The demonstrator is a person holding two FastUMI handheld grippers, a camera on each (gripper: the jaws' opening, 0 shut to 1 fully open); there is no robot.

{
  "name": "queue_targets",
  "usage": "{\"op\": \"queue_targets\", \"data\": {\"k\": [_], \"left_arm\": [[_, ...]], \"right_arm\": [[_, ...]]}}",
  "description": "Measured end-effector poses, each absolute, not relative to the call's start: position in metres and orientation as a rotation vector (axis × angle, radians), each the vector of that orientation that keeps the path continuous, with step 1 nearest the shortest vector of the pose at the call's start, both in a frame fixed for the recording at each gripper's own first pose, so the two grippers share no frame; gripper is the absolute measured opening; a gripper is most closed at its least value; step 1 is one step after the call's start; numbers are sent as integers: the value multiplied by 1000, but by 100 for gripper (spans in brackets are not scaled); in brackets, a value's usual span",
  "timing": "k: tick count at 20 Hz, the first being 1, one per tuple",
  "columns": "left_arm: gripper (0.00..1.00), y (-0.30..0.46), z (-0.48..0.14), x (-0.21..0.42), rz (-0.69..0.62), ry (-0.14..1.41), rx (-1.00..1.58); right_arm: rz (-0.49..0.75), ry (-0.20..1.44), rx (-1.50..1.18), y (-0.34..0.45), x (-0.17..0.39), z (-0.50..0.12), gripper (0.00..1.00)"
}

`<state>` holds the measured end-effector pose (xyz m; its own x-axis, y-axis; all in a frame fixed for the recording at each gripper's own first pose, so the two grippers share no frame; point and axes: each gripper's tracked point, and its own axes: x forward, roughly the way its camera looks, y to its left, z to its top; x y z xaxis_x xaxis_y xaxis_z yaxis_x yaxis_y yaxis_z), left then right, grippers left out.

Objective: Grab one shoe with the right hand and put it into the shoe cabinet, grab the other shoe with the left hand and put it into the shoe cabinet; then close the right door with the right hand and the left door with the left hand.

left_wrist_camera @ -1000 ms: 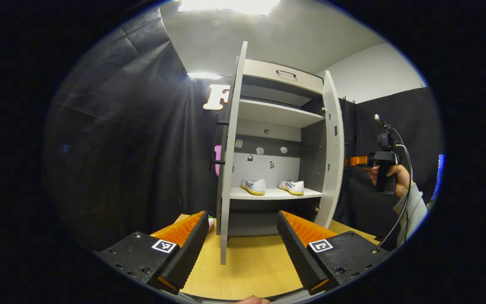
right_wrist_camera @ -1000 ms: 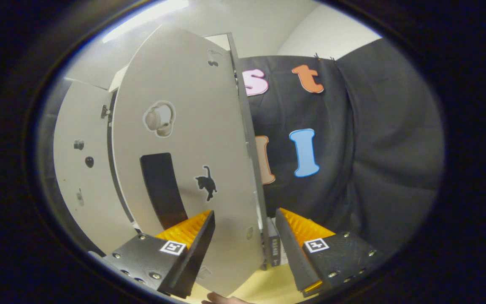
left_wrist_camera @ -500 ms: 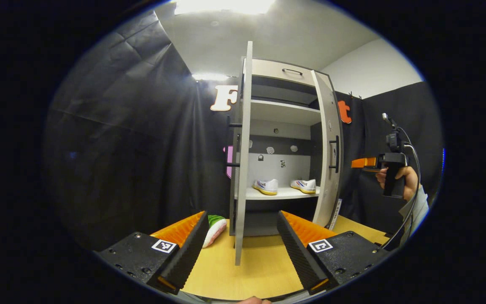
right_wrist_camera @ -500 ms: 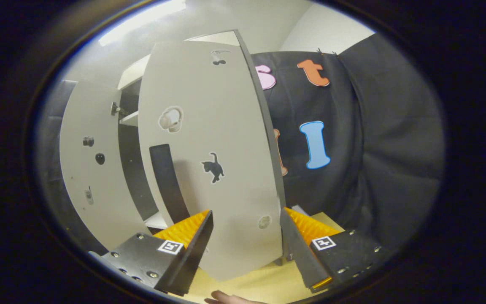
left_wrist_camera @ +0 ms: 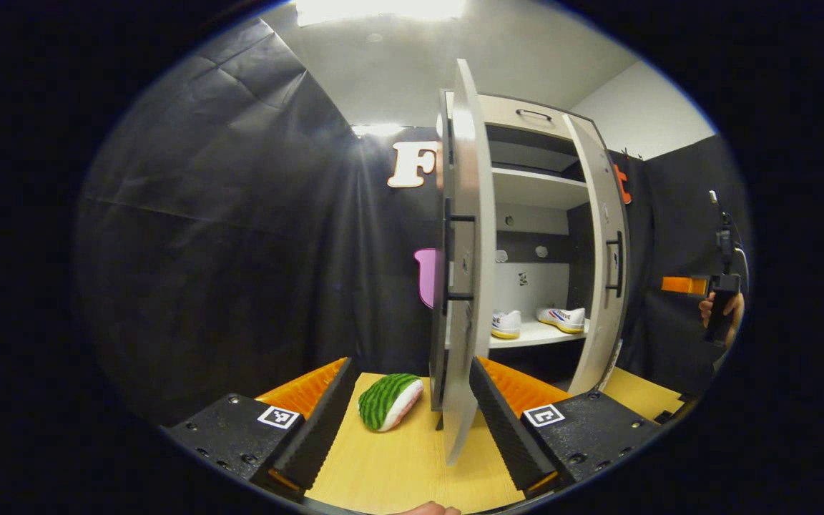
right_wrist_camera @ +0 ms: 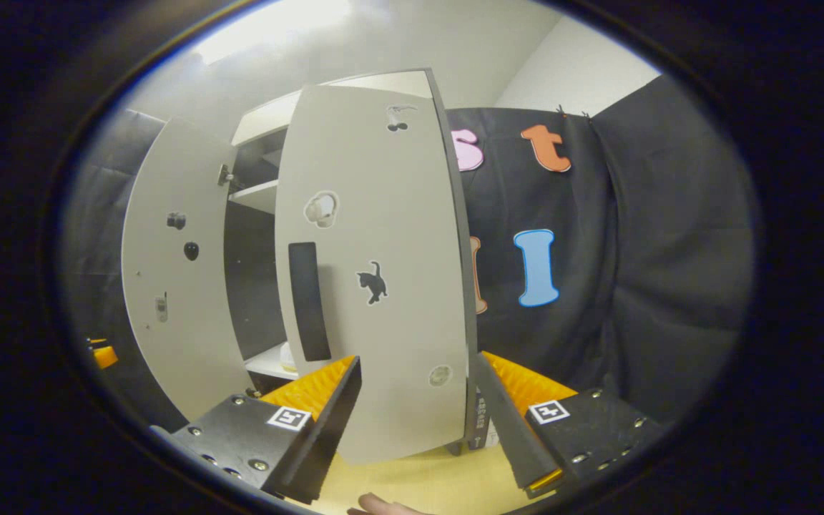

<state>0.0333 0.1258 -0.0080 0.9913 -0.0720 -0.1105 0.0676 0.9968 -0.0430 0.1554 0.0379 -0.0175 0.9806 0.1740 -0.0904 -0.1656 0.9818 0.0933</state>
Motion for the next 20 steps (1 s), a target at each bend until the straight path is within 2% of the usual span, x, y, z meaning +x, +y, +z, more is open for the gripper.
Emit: {"op": "queue_targets", "data": {"k": [7,9,11,12,15,17,18,19,20], "left_arm": [[96,206,24,90,23,131,-111],[98,223,31,104,24,135,-132],[90,232,36,117,0,126,-155],[94,232,38,123,-18,123,-163],[95,225,32,141,-35,145,-145],[94,212,25,148,-46,178,-137],[90,202,27,151,-66,178,-141],[90,192,28,154,-88,174,-147],[90,182,29,157,-106,179,-150]], "right_arm": [[221,47,-7,47,137,-16,96],[240,55,-34,49,131,-20,99],[239,52,-48,47,125,-17,99],[246,46,-46,48,121,-14,99],[252,37,-24,49,113,-9,99],[238,38,-7,48,107,-9,96],[227,40,-3,46,104,-9,99],[227,41,0,47,102,-10,99],[229,47,0,48,98,-12,96]]}}
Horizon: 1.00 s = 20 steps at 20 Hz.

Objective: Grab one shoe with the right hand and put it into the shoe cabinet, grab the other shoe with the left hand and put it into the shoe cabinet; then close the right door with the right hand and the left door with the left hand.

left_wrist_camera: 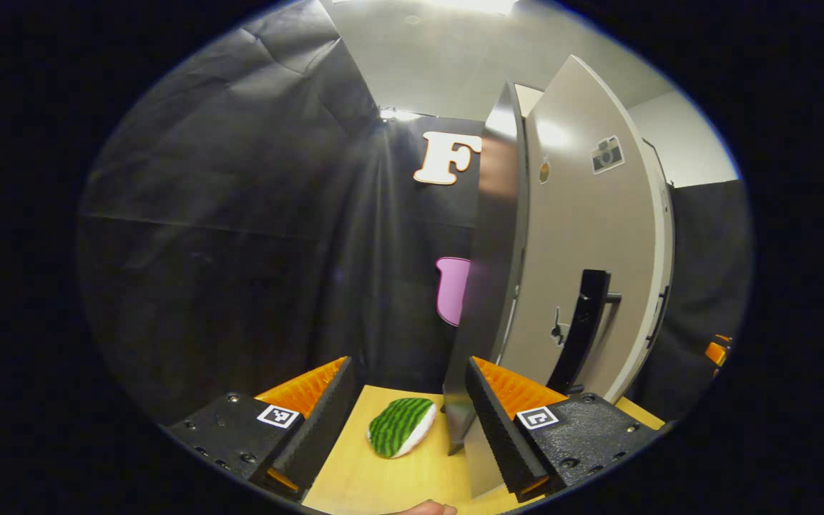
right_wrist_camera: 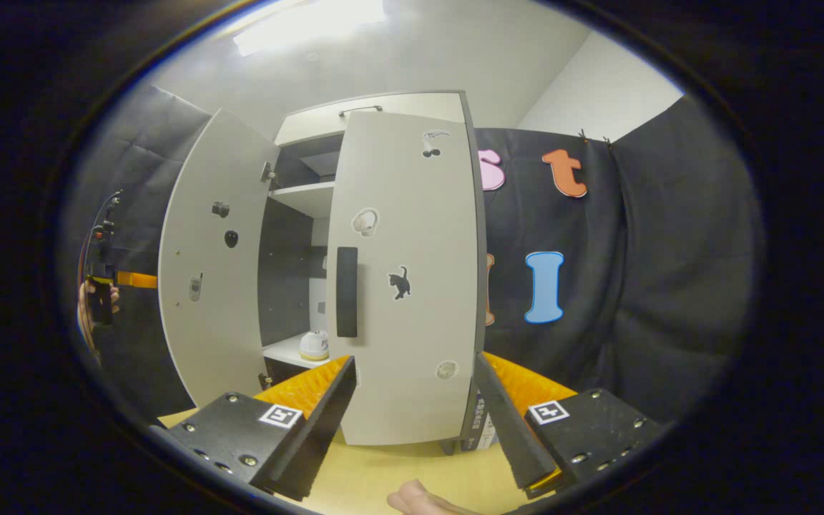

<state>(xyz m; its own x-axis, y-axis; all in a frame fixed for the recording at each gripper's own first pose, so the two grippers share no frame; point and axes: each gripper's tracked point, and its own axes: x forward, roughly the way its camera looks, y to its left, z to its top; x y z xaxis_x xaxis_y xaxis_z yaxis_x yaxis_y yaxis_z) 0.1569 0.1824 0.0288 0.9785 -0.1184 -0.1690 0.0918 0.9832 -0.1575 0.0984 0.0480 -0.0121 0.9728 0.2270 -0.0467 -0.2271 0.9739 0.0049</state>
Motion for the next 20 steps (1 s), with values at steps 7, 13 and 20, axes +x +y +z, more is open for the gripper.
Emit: {"op": "queue_targets", "data": {"k": [7,13,20], "left_arm": [[90,125,3,158,-180,319,-118],[90,118,36,163,-135,194,-62],[90,55,41,156,-220,169,-62]], "right_arm": [[233,36,25,52,67,-12,99],[279,19,21,72,38,-14,99],[323,31,-59,92,13,-26,99]]}}
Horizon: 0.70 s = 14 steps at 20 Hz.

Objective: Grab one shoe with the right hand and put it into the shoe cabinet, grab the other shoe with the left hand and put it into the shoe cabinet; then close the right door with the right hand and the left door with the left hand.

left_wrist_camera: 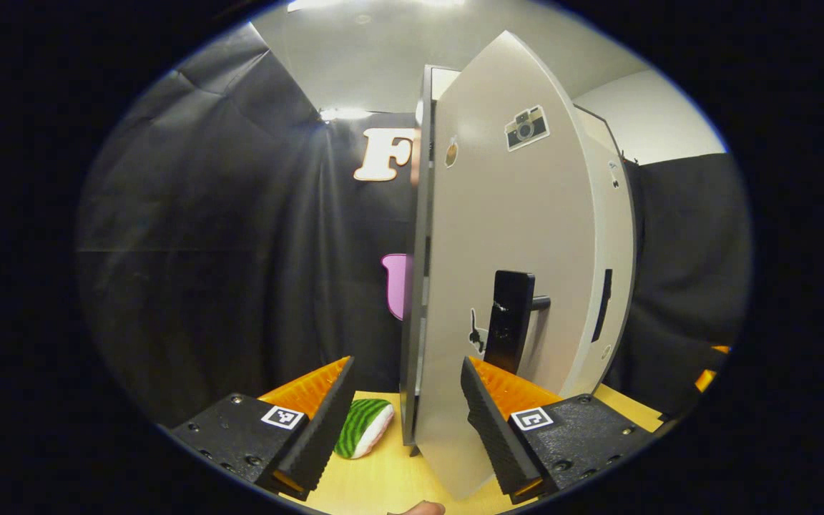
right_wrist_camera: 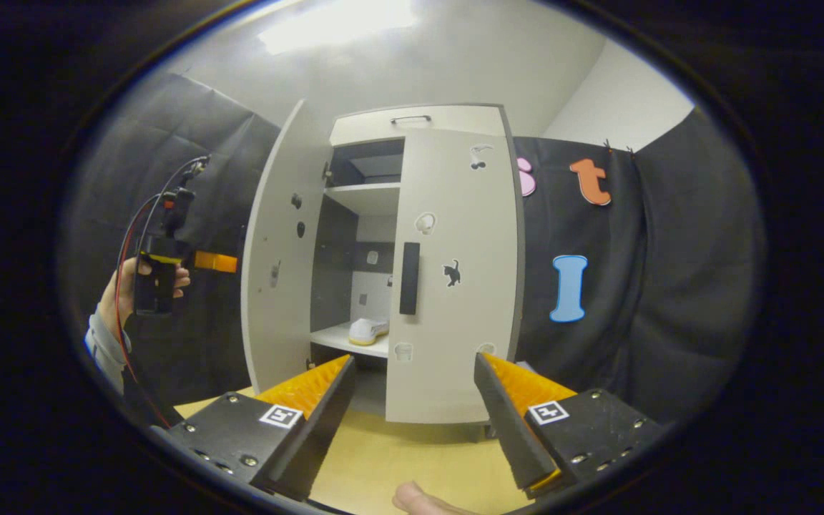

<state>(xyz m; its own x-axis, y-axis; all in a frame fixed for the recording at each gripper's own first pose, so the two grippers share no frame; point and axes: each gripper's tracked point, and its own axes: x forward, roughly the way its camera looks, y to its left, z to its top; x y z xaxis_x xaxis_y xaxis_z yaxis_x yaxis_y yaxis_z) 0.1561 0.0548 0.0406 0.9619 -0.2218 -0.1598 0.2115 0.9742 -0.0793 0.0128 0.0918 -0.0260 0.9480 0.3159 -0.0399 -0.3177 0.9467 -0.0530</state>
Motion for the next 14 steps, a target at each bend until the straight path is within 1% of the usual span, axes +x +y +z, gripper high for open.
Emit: {"op": "queue_targets", "data": {"k": [1,2,3,4,5,6,9,10,11,14], "left_arm": [[85,45,41,156,-232,157,-56],[90,34,43,157,-243,149,-45],[85,30,42,157,-244,149,-30],[90,26,40,158,-230,146,-24],[85,20,39,159,-213,141,-15],[90,13,36,158,-203,130,-7],[90,-14,31,168,-241,136,-8],[85,-25,21,168,-265,163,-28],[90,-32,8,168,-263,189,-53],[92,-39,-19,159,-222,238,-56]], "right_arm": [[318,29,-49,91,11,-25,98],[318,31,-34,90,11,-24,96],[321,35,-18,91,11,-25,98],[319,39,-2,89,11,-26,98],[320,40,12,88,11,-27,98],[325,45,29,88,12,-29,98],[307,50,58,81,19,-34,99],[298,47,59,80,22,-35,99],[289,47,58,77,25,-37,99],[290,56,88,72,30,-41,96]]}}
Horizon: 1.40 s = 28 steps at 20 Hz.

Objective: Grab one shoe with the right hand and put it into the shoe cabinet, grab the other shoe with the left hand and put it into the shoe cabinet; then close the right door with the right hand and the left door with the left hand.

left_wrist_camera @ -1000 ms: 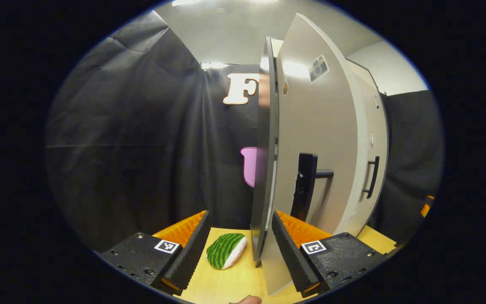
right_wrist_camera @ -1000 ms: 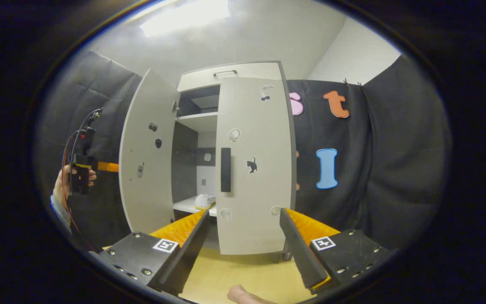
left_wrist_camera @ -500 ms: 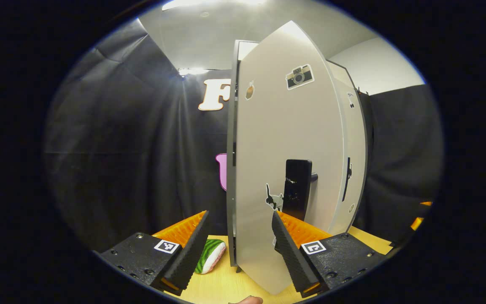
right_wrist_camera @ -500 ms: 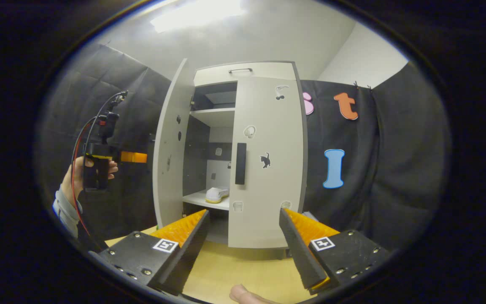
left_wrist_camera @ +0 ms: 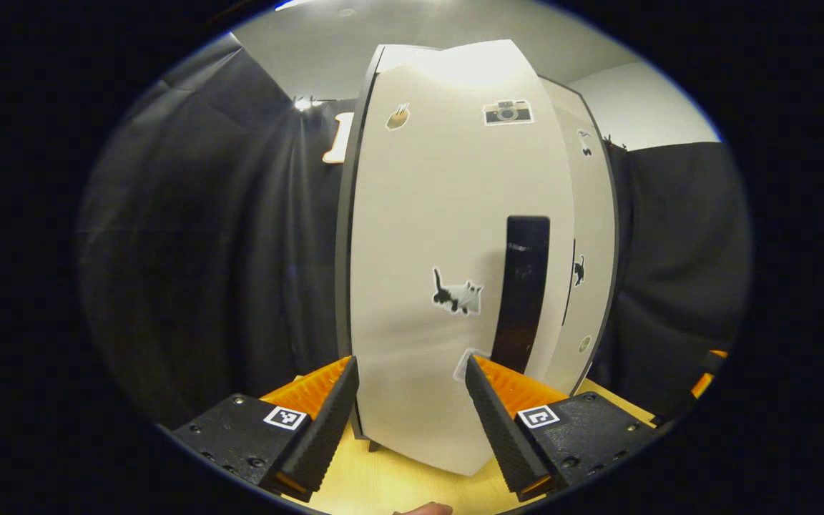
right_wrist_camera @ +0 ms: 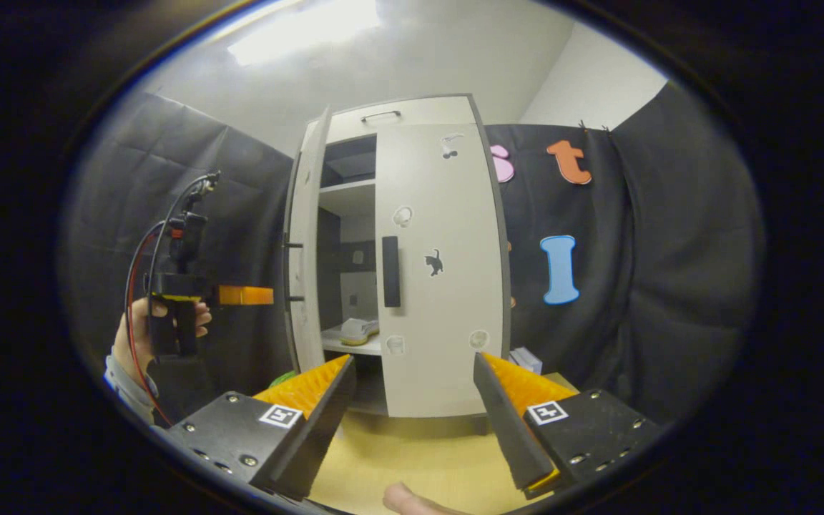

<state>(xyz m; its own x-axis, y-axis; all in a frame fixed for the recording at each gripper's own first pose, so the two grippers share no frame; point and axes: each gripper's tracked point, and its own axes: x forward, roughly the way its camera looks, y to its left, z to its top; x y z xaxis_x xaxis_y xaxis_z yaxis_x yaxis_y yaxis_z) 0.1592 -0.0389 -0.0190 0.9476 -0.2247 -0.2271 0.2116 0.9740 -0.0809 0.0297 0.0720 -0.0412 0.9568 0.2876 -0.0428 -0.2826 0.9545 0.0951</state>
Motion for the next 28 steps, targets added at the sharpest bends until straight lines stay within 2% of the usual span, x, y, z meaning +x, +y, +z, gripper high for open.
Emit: {"op": "queue_targets", "data": {"k": [3,4,6,11,17,20,25,28], "left_arm": [[92,-47,-25,154,-200,221,-28],[92,-49,-28,151,-201,222,-21],[93,-51,-26,140,-204,212,-16],[93,-25,0,81,-134,124,-4],[92,-26,22,26,-136,87,24],[94,-37,11,9,-169,107,-4],[93,-54,-15,-12,-206,129,-46],[93,-57,-31,-21,-202,146,-26]], "right_arm": [[275,67,100,63,32,-40,99],[267,67,93,60,33,-42,96],[259,63,78,57,33,-42,100],[220,48,53,49,31,-38,99],[185,18,56,50,24,-23,99],[128,13,42,44,19,-21,99],[157,-9,44,53,4,-22,99],[131,-40,20,50,-2,-20,99]]}}
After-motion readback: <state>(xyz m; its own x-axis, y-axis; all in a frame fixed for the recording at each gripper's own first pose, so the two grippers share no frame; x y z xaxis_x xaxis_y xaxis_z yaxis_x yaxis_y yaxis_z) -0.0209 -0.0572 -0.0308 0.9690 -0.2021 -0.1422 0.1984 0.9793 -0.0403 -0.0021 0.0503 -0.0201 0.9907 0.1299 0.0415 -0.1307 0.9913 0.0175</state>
